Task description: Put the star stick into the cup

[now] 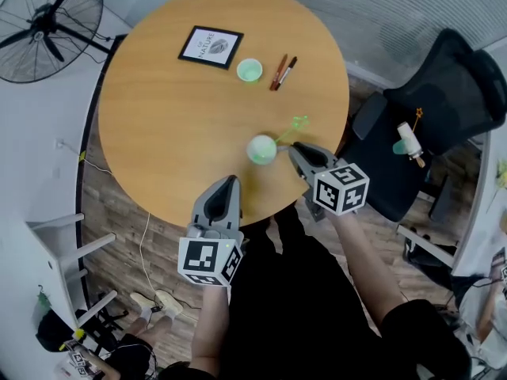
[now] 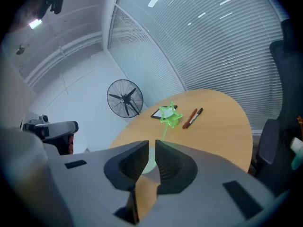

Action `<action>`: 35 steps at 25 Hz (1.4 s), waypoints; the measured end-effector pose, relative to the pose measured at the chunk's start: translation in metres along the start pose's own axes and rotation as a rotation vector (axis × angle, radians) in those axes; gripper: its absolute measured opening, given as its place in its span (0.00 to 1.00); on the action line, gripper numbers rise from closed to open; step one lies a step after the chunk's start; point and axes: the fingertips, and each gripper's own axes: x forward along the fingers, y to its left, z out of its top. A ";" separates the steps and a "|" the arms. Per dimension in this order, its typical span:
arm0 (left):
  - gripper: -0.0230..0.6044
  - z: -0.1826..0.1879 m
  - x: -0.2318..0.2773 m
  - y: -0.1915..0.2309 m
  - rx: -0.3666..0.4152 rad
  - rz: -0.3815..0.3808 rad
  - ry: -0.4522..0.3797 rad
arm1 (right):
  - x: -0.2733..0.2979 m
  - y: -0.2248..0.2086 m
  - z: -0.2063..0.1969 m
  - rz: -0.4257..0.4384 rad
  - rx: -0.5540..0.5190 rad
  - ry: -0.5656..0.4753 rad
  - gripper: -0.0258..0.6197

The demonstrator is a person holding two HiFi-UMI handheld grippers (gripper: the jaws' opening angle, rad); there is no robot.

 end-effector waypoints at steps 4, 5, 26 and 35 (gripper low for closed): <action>0.03 0.001 -0.004 -0.002 0.008 -0.008 -0.004 | -0.008 0.007 0.002 0.003 -0.002 -0.025 0.11; 0.03 0.001 -0.005 -0.003 0.010 -0.013 -0.005 | -0.011 0.009 0.003 0.001 -0.005 -0.032 0.11; 0.03 -0.009 -0.104 -0.024 0.087 -0.189 -0.100 | -0.117 0.120 -0.013 -0.131 -0.106 -0.249 0.06; 0.03 -0.011 -0.159 -0.031 0.123 -0.258 -0.149 | -0.176 0.185 -0.024 -0.182 -0.161 -0.373 0.06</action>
